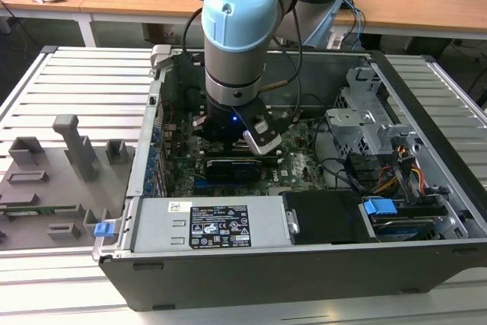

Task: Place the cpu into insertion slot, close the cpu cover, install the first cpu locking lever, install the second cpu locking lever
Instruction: 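Install the second cpu locking lever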

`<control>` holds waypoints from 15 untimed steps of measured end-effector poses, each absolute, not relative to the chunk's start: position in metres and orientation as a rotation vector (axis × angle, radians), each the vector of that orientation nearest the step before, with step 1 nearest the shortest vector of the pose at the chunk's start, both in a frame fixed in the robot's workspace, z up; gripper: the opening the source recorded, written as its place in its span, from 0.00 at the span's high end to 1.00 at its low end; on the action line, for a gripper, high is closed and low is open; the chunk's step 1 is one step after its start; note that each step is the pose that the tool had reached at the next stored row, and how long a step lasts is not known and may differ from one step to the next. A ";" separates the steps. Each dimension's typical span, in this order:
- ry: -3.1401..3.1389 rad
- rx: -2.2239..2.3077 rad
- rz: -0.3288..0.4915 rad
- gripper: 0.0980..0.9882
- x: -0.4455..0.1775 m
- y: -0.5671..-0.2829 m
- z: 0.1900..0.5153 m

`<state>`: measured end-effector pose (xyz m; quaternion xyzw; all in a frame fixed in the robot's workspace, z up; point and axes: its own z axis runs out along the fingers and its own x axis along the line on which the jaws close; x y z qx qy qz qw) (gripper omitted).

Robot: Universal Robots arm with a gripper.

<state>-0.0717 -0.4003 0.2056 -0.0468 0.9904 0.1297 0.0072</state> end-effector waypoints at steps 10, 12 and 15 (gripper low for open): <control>3.090 -0.146 0.447 0.99 -0.075 -0.399 0.199; 3.088 -0.146 0.462 0.99 -0.076 -0.398 0.197; 3.084 -0.146 0.480 0.99 -0.077 -0.396 0.195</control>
